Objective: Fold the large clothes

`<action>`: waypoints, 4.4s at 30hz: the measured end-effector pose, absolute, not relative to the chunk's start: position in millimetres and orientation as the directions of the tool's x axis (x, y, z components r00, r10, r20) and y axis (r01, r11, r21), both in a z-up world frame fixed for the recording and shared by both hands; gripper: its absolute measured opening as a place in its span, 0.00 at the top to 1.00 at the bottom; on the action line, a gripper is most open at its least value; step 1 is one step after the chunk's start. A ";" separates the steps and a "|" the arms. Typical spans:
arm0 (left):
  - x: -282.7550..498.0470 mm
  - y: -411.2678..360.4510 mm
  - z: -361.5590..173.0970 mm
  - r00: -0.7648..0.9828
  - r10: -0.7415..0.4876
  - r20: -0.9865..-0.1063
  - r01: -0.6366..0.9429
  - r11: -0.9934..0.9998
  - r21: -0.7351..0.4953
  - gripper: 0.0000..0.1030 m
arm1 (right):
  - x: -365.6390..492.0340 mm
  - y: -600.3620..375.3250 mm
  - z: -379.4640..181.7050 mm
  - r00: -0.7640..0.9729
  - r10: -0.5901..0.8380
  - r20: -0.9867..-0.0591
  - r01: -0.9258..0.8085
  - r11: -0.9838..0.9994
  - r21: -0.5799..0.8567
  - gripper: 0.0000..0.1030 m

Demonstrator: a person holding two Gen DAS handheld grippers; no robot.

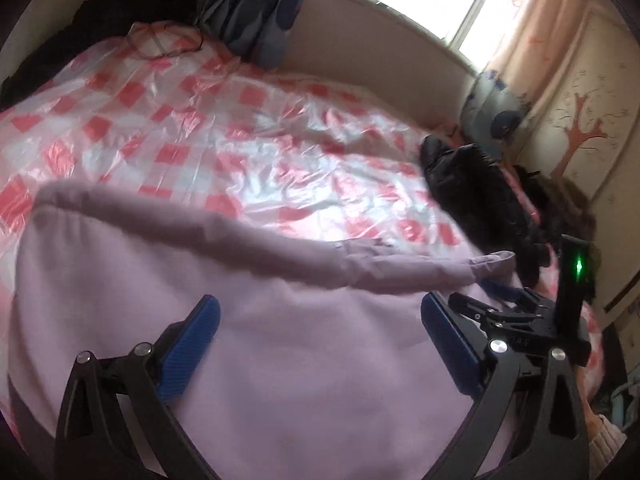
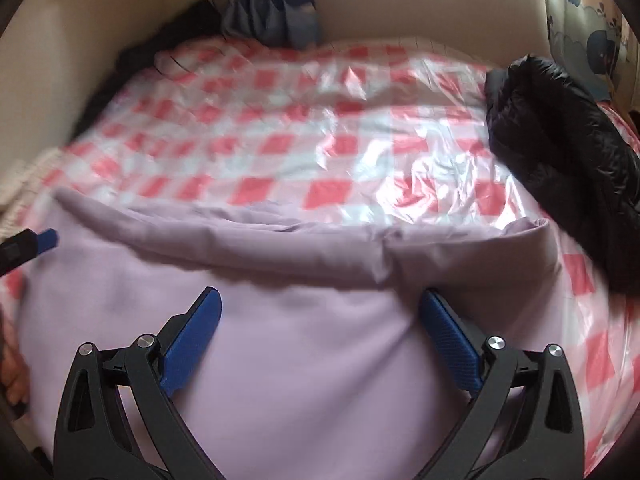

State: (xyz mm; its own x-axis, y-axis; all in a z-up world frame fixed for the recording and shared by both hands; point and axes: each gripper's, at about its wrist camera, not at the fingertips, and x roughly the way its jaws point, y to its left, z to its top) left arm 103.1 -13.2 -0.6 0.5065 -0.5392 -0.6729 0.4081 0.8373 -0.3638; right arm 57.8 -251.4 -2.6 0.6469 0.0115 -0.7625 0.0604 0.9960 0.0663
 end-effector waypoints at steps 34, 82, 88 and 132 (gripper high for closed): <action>85.7 64.0 -0.7 0.626 -0.376 -0.684 0.233 0.926 -0.296 0.07 | 53.6 -251.6 23.4 0.665 -0.002 -0.747 0.058 0.997 0.048 0.07; -61.6 89.1 -4.7 0.793 -0.193 -0.578 0.206 0.978 -0.043 0.07 | -152.1 -214.6 -28.5 0.629 0.033 -0.777 0.098 0.988 0.121 0.06; -64.9 84.5 -2.4 0.806 -0.192 -0.560 0.223 0.975 -0.015 0.07 | -156.6 -220.5 -21.9 0.627 0.083 -0.775 0.066 0.985 0.159 0.06; -62.8 172.3 -84.5 0.414 -0.656 -0.630 -0.107 0.653 -0.750 0.07 | -190.4 -338.6 -50.6 0.736 0.437 -0.517 0.311 0.461 0.831 0.06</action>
